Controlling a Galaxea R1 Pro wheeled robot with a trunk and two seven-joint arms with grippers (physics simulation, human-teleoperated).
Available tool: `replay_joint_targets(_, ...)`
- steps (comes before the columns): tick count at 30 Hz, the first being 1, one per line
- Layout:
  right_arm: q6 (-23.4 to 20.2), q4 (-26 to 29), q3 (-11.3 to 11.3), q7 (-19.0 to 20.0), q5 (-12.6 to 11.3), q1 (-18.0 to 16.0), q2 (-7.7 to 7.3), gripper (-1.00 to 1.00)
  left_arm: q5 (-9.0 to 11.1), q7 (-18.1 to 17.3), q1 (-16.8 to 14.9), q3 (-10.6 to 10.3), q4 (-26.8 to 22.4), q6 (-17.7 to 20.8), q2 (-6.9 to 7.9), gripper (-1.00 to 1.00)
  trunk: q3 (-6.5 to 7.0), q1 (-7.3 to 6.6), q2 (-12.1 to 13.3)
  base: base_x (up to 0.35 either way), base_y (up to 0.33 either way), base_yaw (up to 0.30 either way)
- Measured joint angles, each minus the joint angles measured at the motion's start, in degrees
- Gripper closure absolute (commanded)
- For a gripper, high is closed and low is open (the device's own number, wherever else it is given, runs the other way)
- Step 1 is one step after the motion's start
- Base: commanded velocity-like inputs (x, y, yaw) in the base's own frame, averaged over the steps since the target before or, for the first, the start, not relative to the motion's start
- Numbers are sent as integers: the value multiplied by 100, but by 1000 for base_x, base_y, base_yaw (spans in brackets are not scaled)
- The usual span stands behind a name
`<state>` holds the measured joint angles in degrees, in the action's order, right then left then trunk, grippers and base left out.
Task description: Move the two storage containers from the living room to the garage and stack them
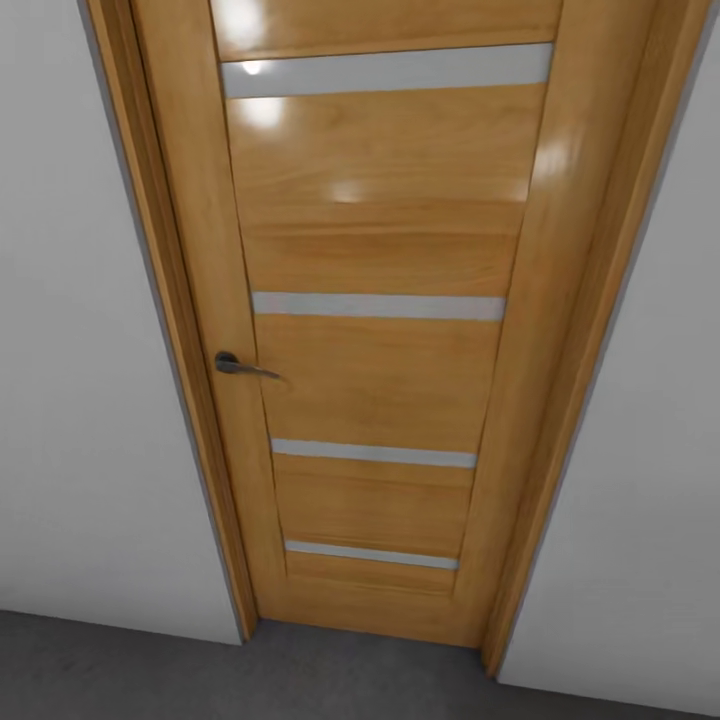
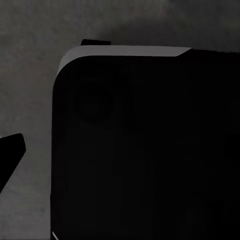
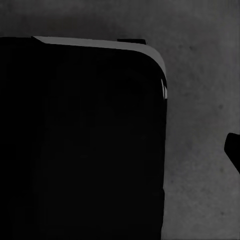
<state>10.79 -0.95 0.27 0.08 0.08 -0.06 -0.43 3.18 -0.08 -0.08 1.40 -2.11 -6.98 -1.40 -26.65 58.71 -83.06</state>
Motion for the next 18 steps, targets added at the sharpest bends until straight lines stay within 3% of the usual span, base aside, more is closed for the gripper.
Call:
replay_joint_targets(13,4,0,2,-10,0,0,0,-100,1,0,0,-3,0,1,1,-100,0,1,0,58,64,7)
replay_joint_targets(18,7,0,-13,-7,-47,1,-1,-100,1,0,0,-1,-1,2,0,-100,0,1,0,2,2,-151)
